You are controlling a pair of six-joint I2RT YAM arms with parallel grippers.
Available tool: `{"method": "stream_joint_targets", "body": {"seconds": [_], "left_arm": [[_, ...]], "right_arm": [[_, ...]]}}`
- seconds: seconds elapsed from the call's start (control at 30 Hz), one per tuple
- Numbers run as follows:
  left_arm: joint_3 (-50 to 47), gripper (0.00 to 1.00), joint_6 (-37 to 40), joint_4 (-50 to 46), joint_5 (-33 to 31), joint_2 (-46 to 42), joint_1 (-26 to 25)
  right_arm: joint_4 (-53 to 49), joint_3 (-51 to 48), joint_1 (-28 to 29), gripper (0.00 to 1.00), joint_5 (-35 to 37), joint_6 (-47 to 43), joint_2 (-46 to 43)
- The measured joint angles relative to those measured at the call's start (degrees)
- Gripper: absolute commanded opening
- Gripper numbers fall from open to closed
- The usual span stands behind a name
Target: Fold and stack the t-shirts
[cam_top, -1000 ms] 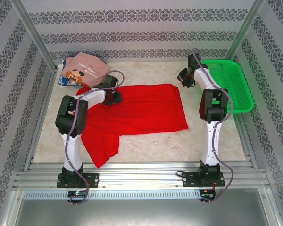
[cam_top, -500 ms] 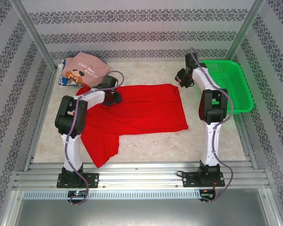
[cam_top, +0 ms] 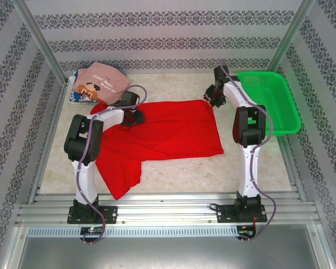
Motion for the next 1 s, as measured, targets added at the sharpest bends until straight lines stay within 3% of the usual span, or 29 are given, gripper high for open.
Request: {"method": "stream_joint_targets", "body": {"seconds": [0.4,0.7,1.0], "left_arm": [[-1.2,0.48,0.0,1.3,0.6,-0.6,0.0],[-1.6,0.48,0.0,1.6,0.9,-0.8,0.0],[-1.6,0.48,0.0,1.6,0.9,-0.8,0.0]], "right_arm": [[-0.3,2.8,0.0,0.2,0.4,0.0,4.9],[0.3,3.1,0.0,0.1,0.8,0.2,5.0],[1.3,3.1,0.0,0.06,0.7,0.1,5.0]]}}
